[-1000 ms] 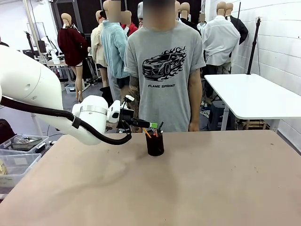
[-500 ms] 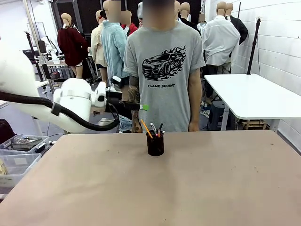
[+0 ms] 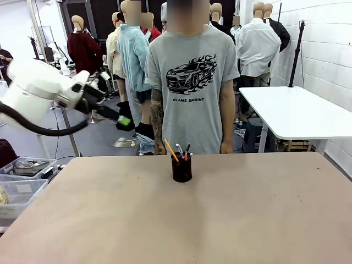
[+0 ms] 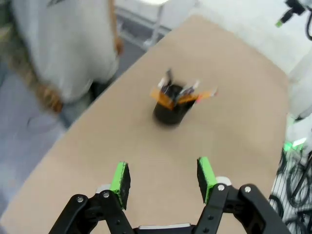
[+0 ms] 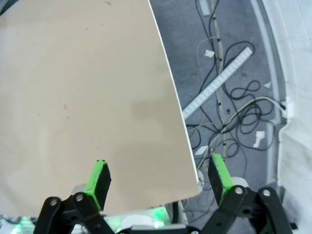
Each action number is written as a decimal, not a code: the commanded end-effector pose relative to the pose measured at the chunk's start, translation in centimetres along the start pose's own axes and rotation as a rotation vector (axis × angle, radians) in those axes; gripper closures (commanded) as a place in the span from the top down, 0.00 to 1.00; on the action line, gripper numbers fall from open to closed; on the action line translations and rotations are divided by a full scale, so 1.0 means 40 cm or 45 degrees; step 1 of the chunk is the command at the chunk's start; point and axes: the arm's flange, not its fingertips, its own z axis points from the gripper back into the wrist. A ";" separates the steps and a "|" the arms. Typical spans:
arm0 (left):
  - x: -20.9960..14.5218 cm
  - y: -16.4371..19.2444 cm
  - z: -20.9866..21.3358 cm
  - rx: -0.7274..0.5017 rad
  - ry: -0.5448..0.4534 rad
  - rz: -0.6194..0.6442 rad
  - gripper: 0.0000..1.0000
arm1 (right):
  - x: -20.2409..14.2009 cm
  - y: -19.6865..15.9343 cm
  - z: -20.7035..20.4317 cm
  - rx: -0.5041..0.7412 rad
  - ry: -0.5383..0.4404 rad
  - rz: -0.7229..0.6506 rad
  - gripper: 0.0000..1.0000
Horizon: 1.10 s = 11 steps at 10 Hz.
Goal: Place the pens into the pen holder.
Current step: Pick up a writing instrument from the table and place it into the Pen holder.
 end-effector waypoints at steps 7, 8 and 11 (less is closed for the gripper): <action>-0.313 0.046 0.222 0.693 0.562 0.640 1.00 | -0.006 0.004 -0.002 -0.022 -0.002 -0.001 1.00; -0.330 0.049 0.229 0.759 0.552 0.664 1.00 | -0.006 0.004 -0.002 -0.022 -0.002 -0.001 1.00; -0.395 0.049 0.213 0.689 0.496 0.726 1.00 | -0.006 0.004 -0.002 -0.022 -0.002 -0.001 1.00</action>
